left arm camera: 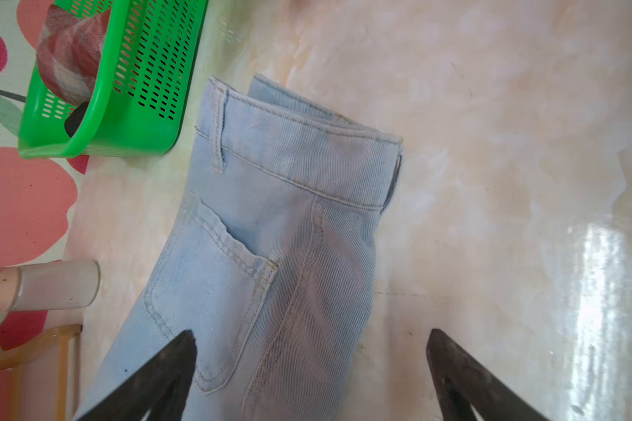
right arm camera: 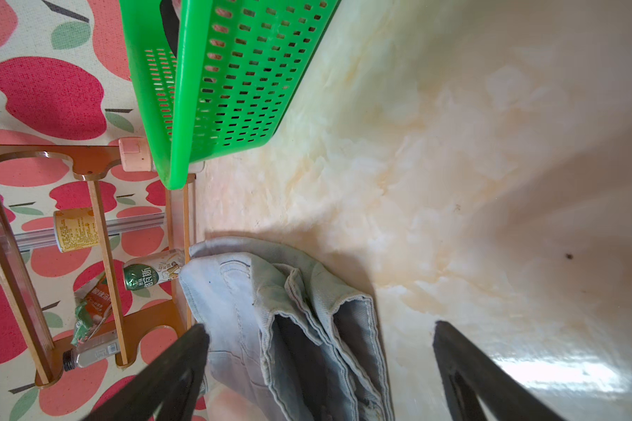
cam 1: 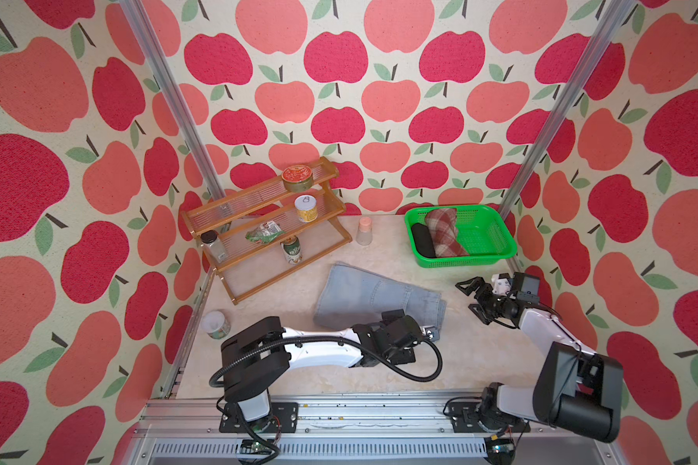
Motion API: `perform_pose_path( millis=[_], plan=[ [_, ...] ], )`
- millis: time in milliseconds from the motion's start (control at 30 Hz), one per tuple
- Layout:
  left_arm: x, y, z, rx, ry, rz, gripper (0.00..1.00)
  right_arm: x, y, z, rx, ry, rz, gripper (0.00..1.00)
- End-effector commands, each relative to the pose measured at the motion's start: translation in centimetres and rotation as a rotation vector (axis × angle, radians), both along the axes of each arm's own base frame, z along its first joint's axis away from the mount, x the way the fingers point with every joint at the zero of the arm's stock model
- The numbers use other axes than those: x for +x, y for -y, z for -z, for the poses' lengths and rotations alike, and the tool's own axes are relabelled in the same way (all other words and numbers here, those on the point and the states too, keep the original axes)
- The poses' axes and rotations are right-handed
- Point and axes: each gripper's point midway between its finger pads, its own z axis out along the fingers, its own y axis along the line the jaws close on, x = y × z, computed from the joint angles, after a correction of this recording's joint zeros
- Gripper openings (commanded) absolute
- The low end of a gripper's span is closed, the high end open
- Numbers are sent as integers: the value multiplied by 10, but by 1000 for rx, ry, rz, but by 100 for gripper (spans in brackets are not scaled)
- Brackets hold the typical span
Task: Roll up the skirts
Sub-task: Roll the skirt at the center of the board.
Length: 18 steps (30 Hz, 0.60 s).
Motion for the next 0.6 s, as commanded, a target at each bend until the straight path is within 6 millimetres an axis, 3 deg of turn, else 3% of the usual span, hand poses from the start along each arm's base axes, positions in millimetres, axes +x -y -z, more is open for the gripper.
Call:
perform_pose_path(
  millis=[0, 100, 300, 567],
  plan=[
    [24, 6, -29, -13, 140, -61, 99, 11, 1, -13, 25, 46, 0, 99],
    [30, 15, -29, -31, 200, -66, 100, 11, 1, -11, 24, 45, 1, 98],
    [27, 39, -6, -3, 232, -3, 100, 13, 2, -6, 27, 39, 7, 98],
    [11, 58, 8, -22, 181, 96, 100, 15, 5, -6, 22, 42, 17, 98]
  ],
)
